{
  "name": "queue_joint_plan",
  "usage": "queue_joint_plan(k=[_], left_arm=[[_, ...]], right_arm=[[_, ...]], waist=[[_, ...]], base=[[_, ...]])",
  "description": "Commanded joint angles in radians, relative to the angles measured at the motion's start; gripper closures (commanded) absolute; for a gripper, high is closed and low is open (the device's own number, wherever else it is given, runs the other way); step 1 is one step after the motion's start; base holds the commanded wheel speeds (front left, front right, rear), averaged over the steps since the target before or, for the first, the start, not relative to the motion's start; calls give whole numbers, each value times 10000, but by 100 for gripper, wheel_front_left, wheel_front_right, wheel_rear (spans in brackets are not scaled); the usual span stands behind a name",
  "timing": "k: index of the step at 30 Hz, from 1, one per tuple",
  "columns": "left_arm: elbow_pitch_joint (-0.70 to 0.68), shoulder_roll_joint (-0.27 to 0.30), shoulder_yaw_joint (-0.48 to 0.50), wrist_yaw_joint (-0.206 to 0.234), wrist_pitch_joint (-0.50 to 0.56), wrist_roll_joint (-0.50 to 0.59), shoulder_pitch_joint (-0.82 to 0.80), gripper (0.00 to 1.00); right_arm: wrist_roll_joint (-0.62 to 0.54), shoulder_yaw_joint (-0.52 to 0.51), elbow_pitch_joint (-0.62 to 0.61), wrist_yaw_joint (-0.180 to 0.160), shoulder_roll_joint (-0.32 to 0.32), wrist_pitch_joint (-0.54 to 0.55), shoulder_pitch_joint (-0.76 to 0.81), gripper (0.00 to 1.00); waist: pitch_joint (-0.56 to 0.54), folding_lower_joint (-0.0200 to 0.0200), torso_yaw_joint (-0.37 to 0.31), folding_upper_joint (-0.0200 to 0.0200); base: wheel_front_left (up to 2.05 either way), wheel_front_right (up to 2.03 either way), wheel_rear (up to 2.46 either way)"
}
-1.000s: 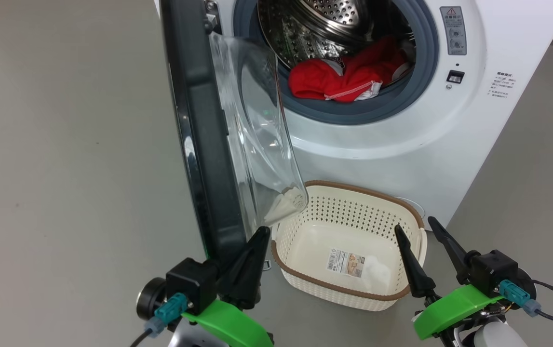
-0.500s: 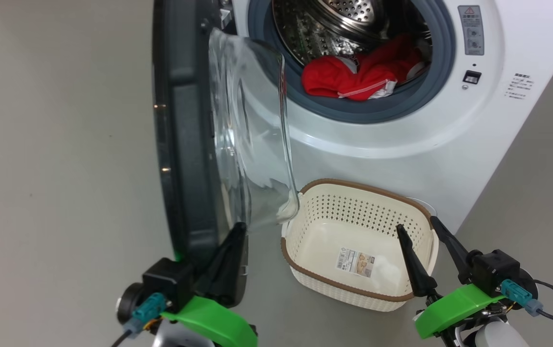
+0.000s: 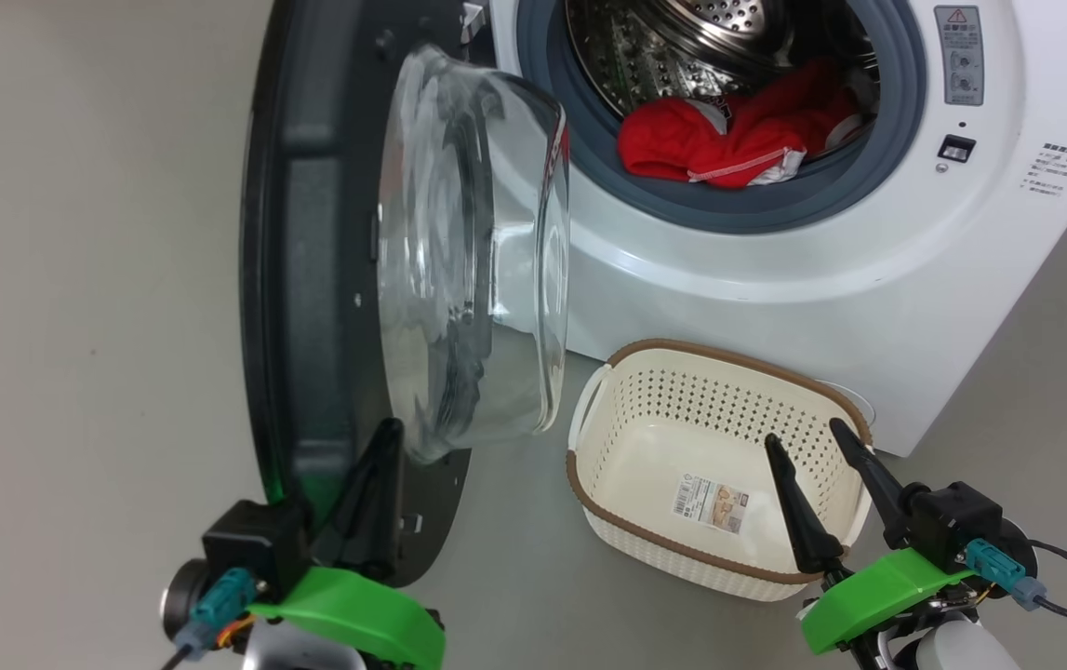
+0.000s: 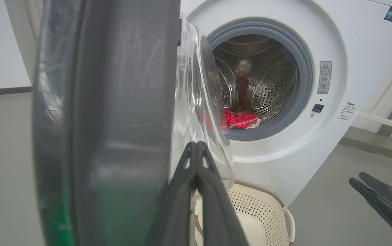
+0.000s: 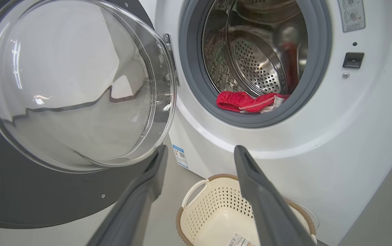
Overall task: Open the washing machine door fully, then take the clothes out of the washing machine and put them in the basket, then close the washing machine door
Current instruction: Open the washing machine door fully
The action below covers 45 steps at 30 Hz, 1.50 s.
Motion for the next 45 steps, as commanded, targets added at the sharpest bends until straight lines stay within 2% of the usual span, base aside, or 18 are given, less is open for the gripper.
queue_joint_plan(k=[1, 8, 20, 27, 33, 45], left_arm=[[-282, 282, 570, 184, -126, -74, -73, 100], [-292, 460, 1029, 547, -218, -110, 23, 100], [-269, 749, 1804, 1281, -374, -61, 272, 100], [-53, 908, 2278, 1561, -618, -98, 214, 100], [308, 1036, 2569, 1359, -963, -332, 9, 100], [1922, 1260, 3293, 1041, -2107, -656, -884, 100]], right_arm=[[-43, 200, -197, 63, 24, -91, -384, 0], [203, 357, -173, 63, 24, -91, -460, 0], [55, 130, -223, 63, 24, -92, -412, 0], [-94, 200, -226, 63, 24, -56, -394, 0], [-262, 160, -295, 63, 24, 31, -363, 0], [-607, 509, -659, 63, 24, 352, -401, 0]], waist=[[23, 0, 35, 0], [80, 0, 61, 0], [156, 0, 18, 0], [191, 0, 67, 0], [289, 0, 140, 0], [543, 0, 91, 0]], base=[[0, 0, 0], [0, 0, 0], [0, 0, 0], [0, 0, 0], [0, 0, 0], [0, 0, 0]])
